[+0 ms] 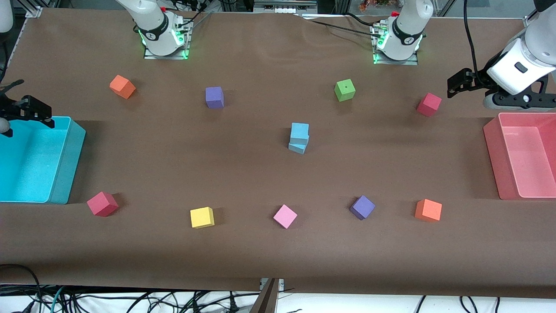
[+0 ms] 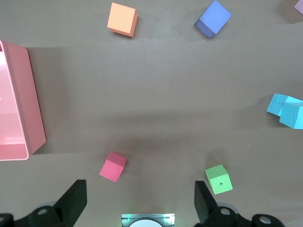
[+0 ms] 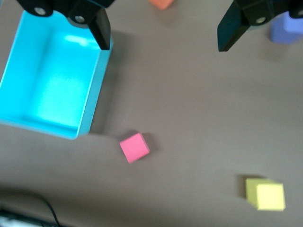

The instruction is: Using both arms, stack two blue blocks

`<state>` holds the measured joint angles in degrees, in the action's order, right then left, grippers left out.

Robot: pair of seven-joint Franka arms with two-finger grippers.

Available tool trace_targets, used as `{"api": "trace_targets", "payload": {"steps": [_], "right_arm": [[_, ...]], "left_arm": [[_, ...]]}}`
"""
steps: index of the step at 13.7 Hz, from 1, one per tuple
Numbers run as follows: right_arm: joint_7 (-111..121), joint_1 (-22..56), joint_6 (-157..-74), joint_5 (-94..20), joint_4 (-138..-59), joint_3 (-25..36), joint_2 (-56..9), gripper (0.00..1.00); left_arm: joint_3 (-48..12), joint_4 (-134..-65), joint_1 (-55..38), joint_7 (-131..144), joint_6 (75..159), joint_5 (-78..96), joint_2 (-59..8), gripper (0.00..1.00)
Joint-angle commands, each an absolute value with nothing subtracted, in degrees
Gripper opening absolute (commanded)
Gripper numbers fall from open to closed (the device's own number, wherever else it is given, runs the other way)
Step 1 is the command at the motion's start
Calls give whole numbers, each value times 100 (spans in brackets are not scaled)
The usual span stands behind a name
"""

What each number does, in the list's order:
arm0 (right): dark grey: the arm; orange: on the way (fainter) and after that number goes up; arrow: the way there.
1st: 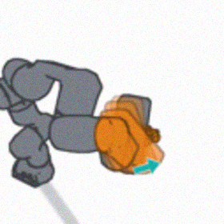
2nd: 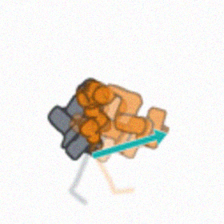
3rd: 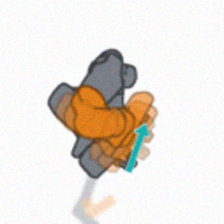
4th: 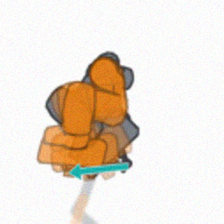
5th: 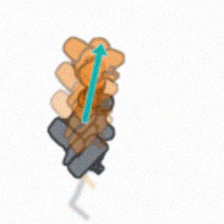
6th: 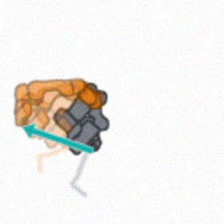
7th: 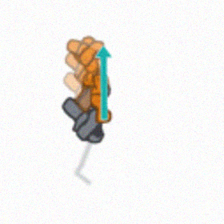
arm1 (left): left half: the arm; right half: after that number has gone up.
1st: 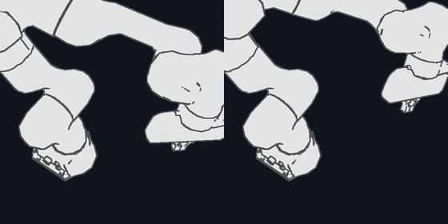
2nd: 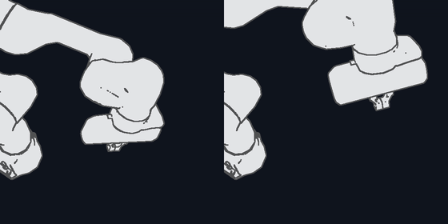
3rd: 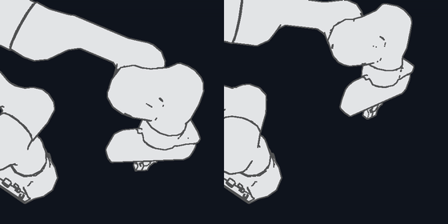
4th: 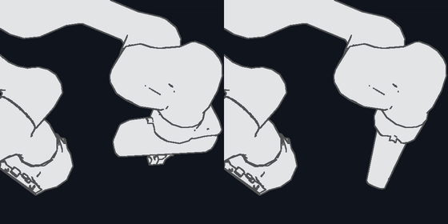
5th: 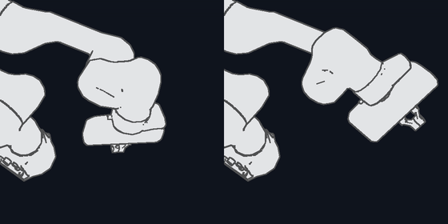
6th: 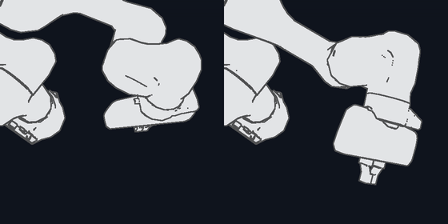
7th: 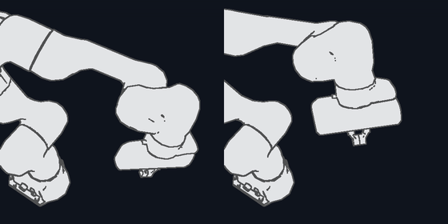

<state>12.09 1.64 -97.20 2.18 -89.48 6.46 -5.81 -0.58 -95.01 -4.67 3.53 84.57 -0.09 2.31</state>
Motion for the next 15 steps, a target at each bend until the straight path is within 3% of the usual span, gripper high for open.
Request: {"api": "trace_targets", "payload": {"steps": [1, 15], "right_arm": [[89, 88, -9449, 237, -9061, 317, -387, 100], [915, -220, -9290, -26, -9009, 466, -562, 100]], "left_arm": [[-44, -9387, -387, 325, 8332, -9, 220, 100], [-35, -9378, -326, 316, 8341, 123, 246, 100]]}}
